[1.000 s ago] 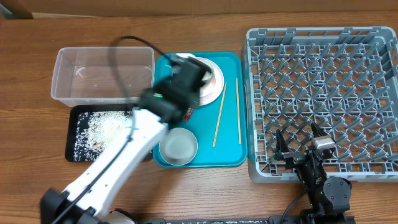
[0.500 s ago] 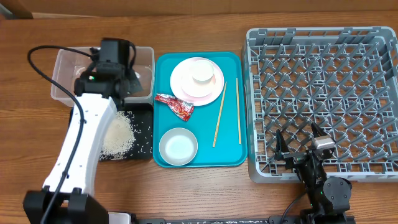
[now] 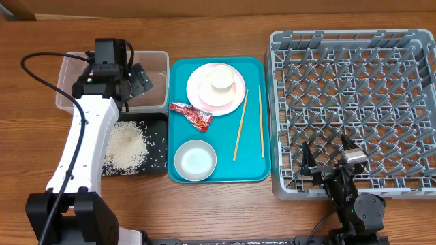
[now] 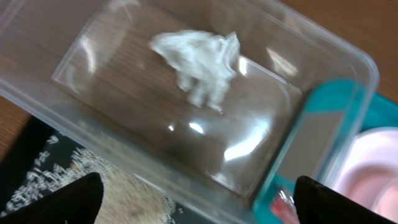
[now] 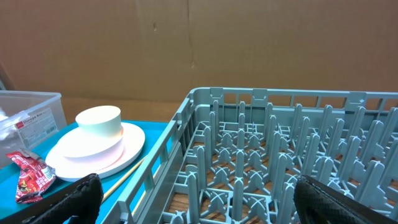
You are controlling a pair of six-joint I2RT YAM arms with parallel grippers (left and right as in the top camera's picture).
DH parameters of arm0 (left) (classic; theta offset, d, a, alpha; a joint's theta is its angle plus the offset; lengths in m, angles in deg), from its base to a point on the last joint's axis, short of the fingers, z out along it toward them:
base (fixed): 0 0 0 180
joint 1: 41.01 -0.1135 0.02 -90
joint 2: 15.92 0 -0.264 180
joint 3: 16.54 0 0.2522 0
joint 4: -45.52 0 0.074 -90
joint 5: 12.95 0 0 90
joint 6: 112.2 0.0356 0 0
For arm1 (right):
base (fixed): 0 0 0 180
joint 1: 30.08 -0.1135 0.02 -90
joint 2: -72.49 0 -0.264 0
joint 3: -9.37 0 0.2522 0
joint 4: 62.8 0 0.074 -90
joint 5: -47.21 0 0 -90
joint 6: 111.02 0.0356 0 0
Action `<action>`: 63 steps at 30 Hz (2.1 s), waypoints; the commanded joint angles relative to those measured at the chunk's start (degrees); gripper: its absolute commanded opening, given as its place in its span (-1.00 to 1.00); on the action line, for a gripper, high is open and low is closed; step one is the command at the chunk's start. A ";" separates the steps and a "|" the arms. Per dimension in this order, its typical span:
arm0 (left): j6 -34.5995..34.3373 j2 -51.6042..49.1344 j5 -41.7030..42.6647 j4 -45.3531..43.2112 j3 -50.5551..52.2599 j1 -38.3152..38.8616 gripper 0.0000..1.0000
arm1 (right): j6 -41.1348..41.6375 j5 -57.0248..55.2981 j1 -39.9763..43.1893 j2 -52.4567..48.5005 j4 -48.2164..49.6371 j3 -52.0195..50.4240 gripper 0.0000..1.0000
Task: Sort waste into correct bins and load items into the dishwasher
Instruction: 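Move the left gripper back to the red wrapper and grasp it, then carry the red wrapper with the left gripper and drop it into the clear bin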
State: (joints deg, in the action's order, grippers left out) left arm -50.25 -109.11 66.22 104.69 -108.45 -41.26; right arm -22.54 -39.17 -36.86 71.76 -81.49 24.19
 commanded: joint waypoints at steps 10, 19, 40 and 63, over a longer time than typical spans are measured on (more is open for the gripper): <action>2.62 1.36 31.43 14.43 0.04 1.66 -0.78 | -0.15 -0.13 0.07 0.55 0.35 -0.61 1.00; 4.52 1.36 22.05 16.81 0.66 12.94 -0.92 | -0.15 -0.13 0.07 0.55 0.35 -0.61 1.00; -6.29 -7.26 11.50 7.96 0.79 23.93 0.01 | -0.15 -0.13 0.07 0.55 0.35 -0.61 1.00; -6.23 -19.91 11.43 -1.25 0.81 23.78 0.01 | -0.15 -0.13 0.07 0.55 0.35 -0.61 1.00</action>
State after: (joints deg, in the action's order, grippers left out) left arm -56.20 -127.12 78.46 103.56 -107.83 -17.46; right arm -22.52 -39.15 -36.86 71.76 -81.51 24.19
